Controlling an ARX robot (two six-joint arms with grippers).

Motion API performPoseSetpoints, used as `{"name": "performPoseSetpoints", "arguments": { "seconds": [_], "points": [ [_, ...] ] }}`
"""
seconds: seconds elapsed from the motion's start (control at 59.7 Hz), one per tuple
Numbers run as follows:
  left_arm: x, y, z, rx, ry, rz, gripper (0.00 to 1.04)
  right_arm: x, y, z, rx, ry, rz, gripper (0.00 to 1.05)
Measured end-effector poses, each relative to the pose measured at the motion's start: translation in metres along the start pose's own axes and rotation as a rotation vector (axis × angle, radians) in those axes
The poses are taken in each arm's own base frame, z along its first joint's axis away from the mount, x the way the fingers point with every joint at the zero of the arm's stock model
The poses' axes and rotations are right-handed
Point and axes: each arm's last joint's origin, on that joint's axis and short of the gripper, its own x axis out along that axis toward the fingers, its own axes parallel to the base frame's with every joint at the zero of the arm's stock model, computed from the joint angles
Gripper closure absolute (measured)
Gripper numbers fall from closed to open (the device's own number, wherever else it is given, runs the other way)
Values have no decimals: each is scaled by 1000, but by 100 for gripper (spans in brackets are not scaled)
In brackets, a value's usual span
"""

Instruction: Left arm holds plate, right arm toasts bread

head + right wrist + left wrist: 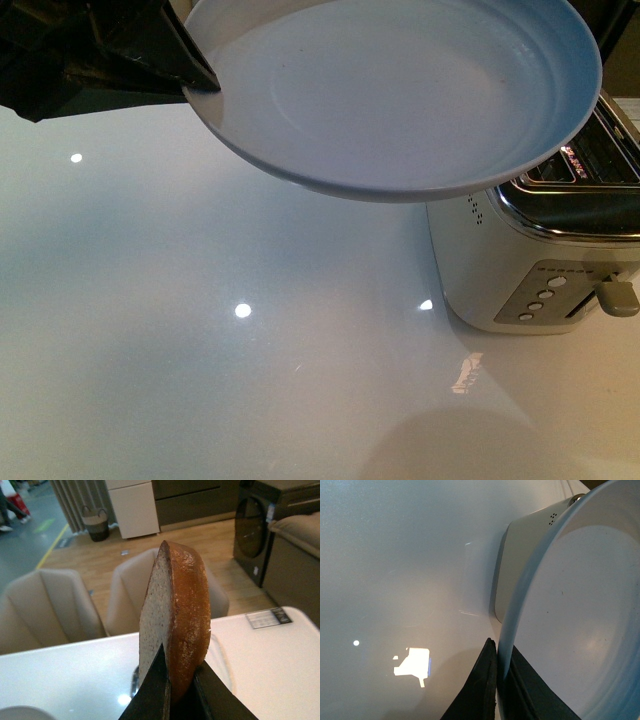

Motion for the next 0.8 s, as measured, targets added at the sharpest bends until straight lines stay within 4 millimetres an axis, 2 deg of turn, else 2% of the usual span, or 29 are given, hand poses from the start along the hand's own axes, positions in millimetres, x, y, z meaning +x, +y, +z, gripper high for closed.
{"name": "performPoseSetpoints", "arguments": {
  "seconds": [0.151,0.402,0.804],
  "points": [
    [0,0,0,0,0,0,102,17,11,-34,-169,64,-9,101],
    [0,0,0,0,0,0,102,34,24,-77,-261,166,-13,101],
    [0,0,0,0,0,0,102,53,32,-112,-303,248,-18,101]
  ]
}}
